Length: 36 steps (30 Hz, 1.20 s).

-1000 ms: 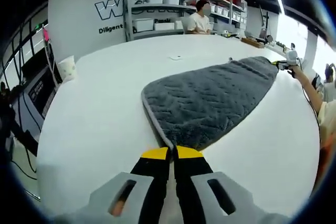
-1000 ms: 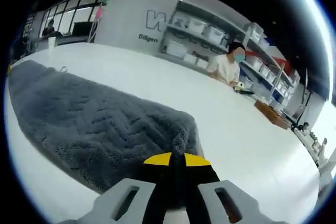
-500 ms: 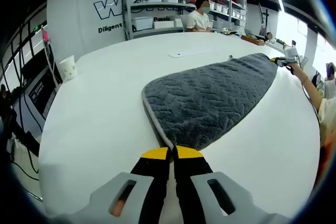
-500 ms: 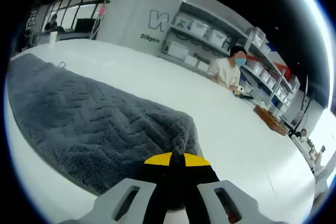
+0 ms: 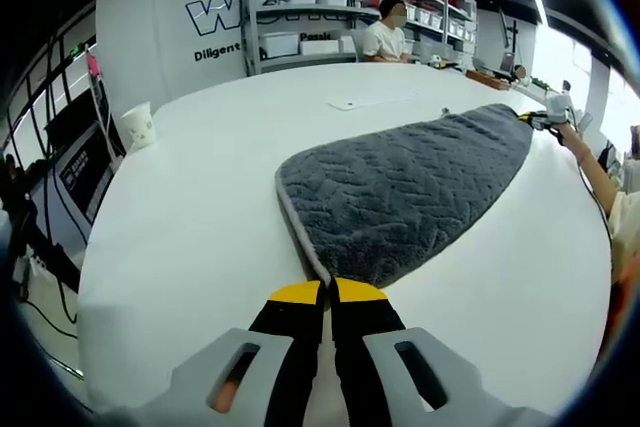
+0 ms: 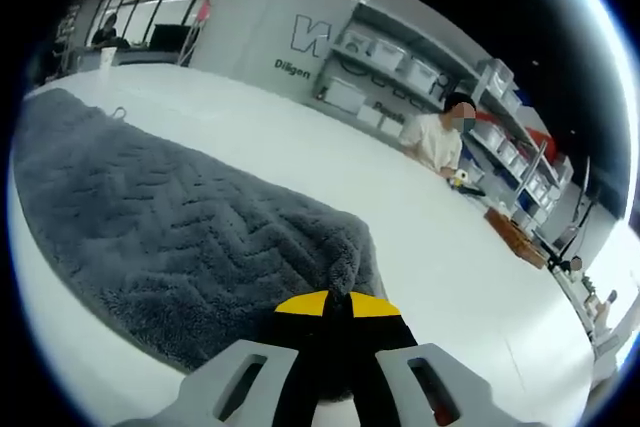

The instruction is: Open the folded towel by lifting each exposed corner and separating the folded layers until the towel lies flat within the target outline without major curled edges

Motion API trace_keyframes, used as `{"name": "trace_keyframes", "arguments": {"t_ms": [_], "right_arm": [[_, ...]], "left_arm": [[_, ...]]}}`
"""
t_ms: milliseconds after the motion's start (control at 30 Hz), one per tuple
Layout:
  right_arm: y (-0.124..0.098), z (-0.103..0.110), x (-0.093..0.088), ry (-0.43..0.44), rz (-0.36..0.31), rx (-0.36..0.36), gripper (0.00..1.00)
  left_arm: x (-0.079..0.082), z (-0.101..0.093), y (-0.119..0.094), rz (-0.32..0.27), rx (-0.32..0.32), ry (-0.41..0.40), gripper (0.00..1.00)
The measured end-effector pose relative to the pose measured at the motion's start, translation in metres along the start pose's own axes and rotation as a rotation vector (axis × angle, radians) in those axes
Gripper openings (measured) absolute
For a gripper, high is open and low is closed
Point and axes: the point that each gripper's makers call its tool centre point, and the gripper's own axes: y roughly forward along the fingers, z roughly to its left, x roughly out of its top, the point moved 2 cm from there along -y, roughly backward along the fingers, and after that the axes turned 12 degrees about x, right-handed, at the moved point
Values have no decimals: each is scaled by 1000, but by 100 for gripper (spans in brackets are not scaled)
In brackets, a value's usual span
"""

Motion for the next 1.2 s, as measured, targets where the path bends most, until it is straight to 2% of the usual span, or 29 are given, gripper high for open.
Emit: {"name": "trace_keyframes", "arguments": {"t_ms": [267, 667, 900, 933, 967, 1033, 1133, 1200], "right_arm": [[0, 16, 7, -18, 3, 56, 0], [-1, 35, 14, -20, -4, 119, 0], [-3, 33, 14, -1, 2, 112, 3], [-4, 33, 14, 6, 3, 109, 4], [-5, 32, 14, 9, 5, 106, 6], [-8, 30, 14, 10, 13, 91, 12], [-14, 28, 14, 16, 21, 82, 21], [-16, 27, 15, 29, 20, 86, 26]], "left_arm": [[-7, 18, -4, 11, 57, -29, 2], [-15, 32, -11, 32, 110, -53, 2], [-13, 29, -10, 5, 116, 7, 4], [-8, 28, -10, -27, 100, 25, 5], [-5, 26, -12, -41, 85, 10, 7], [6, 23, -17, -101, 36, -53, 18], [16, 23, -26, -171, -10, -102, 24], [26, 24, -32, -250, -36, -138, 32]]}}
